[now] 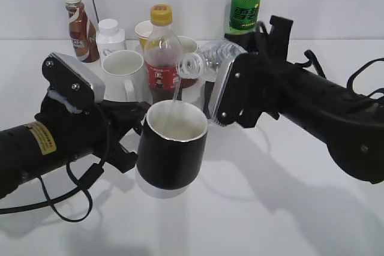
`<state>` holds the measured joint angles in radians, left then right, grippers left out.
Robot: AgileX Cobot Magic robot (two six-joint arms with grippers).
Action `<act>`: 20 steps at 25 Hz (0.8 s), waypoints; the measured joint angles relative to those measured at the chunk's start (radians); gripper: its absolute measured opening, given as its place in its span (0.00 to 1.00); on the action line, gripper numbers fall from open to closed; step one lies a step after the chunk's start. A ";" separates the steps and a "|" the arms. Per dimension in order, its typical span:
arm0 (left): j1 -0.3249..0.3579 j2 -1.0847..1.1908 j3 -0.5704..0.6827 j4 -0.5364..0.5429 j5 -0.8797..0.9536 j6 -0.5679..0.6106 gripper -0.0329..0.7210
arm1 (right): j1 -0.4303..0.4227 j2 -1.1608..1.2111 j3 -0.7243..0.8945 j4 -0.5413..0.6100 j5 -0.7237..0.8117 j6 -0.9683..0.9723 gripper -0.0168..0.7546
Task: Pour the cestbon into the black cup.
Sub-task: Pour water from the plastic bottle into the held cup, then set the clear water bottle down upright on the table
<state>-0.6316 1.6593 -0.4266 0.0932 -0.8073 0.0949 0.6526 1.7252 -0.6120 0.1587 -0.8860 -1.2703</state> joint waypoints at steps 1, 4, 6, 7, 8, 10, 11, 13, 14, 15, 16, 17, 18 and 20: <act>0.000 0.000 0.000 -0.004 0.000 0.000 0.12 | 0.000 0.000 0.000 -0.009 0.015 0.060 0.64; 0.000 -0.002 0.000 -0.041 0.000 0.000 0.12 | 0.000 0.000 0.000 -0.046 0.047 0.258 0.64; 0.000 -0.014 0.001 -0.093 0.000 0.003 0.12 | 0.000 -0.007 0.000 -0.046 0.058 0.411 0.64; 0.000 -0.028 0.003 -0.135 0.000 0.005 0.12 | -0.002 -0.016 0.000 -0.033 0.067 0.483 0.64; 0.000 -0.046 0.010 -0.161 -0.006 0.013 0.12 | -0.007 -0.025 0.000 -0.014 0.070 0.539 0.64; 0.000 -0.087 0.038 -0.222 -0.043 0.046 0.12 | -0.026 -0.053 0.001 0.011 0.083 0.612 0.64; 0.002 -0.112 0.061 -0.251 -0.067 0.062 0.12 | -0.048 -0.067 0.001 0.016 0.105 0.654 0.64; 0.011 -0.148 0.110 -0.330 -0.136 0.084 0.12 | -0.108 -0.093 0.004 0.011 0.145 0.753 0.64; 0.023 -0.160 0.127 -0.369 -0.171 0.091 0.12 | -0.151 -0.099 0.007 -0.012 0.160 0.820 0.64; 0.037 -0.166 0.144 -0.399 -0.198 0.093 0.12 | -0.198 -0.101 0.009 -0.052 0.172 0.893 0.64; 0.060 -0.168 0.154 -0.425 -0.224 0.094 0.12 | -0.239 -0.101 0.010 -0.096 0.179 0.957 0.64; 0.090 -0.169 0.159 -0.439 -0.237 0.096 0.12 | -0.288 -0.101 0.012 -0.152 0.180 1.036 0.64; 0.126 -0.169 0.161 -0.441 -0.247 0.098 0.12 | -0.335 -0.101 0.013 -0.213 0.178 1.109 0.64; 0.199 -0.159 0.162 -0.436 -0.281 0.100 0.12 | -0.412 -0.097 0.013 -0.294 0.160 1.218 0.64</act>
<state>-0.4329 1.5005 -0.2647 -0.3433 -1.0882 0.1945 0.2405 1.6278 -0.5992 -0.1351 -0.7257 -0.0527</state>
